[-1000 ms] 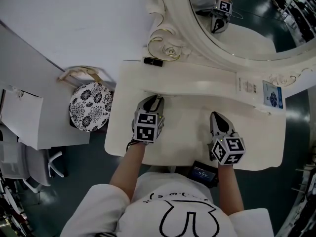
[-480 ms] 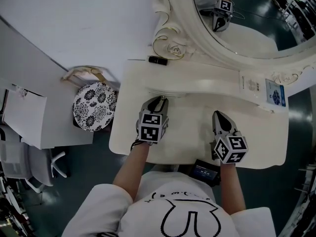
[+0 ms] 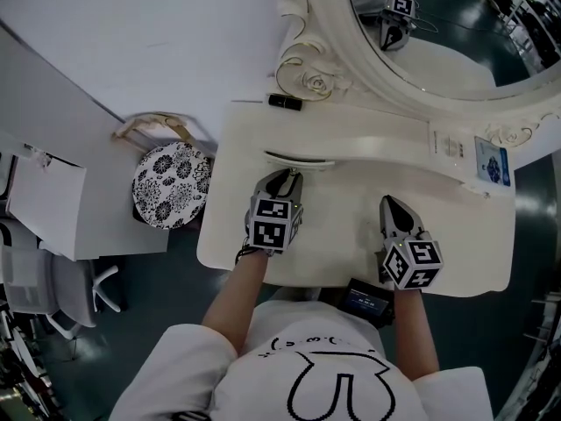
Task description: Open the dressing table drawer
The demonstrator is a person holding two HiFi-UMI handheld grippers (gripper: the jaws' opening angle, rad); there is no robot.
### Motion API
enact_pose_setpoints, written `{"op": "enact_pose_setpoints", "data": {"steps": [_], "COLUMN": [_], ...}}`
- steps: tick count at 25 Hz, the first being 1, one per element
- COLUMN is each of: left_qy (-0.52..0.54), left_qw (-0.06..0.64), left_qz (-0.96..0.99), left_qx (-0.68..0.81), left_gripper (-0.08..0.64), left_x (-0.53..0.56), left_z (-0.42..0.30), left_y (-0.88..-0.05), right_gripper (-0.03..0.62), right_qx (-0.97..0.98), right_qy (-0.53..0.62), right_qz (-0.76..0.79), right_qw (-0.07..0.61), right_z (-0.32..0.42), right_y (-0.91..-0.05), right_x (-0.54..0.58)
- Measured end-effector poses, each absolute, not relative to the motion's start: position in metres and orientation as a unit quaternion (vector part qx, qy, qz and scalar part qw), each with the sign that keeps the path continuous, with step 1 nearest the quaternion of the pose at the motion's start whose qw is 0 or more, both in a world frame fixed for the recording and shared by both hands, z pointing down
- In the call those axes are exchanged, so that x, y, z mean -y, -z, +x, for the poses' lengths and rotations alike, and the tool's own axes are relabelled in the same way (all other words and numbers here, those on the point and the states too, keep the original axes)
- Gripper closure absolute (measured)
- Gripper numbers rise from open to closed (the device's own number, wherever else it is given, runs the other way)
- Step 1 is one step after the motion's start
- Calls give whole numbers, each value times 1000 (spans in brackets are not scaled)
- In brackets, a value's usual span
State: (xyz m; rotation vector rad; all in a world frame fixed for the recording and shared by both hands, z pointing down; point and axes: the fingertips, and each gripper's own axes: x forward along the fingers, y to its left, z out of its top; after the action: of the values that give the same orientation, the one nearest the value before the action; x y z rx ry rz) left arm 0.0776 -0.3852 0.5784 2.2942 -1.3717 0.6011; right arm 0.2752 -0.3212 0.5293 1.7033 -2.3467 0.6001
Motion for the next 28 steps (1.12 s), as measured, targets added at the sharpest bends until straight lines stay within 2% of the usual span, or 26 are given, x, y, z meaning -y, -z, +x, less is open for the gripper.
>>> {"op": "enact_pose_setpoints", "data": {"steps": [28], "left_qy": [-215], "left_qw": [207], "left_qz": [820], "left_qx": [488], "left_gripper": [442], "left_x": [359], "left_z": [76], "left_y": [-578], "right_gripper": [576], "right_qx": [787], "right_qy": [-200], "right_qz": [578], "right_qw": [86], "right_z": [274], "right_y": [-527], "right_x": [294]}}
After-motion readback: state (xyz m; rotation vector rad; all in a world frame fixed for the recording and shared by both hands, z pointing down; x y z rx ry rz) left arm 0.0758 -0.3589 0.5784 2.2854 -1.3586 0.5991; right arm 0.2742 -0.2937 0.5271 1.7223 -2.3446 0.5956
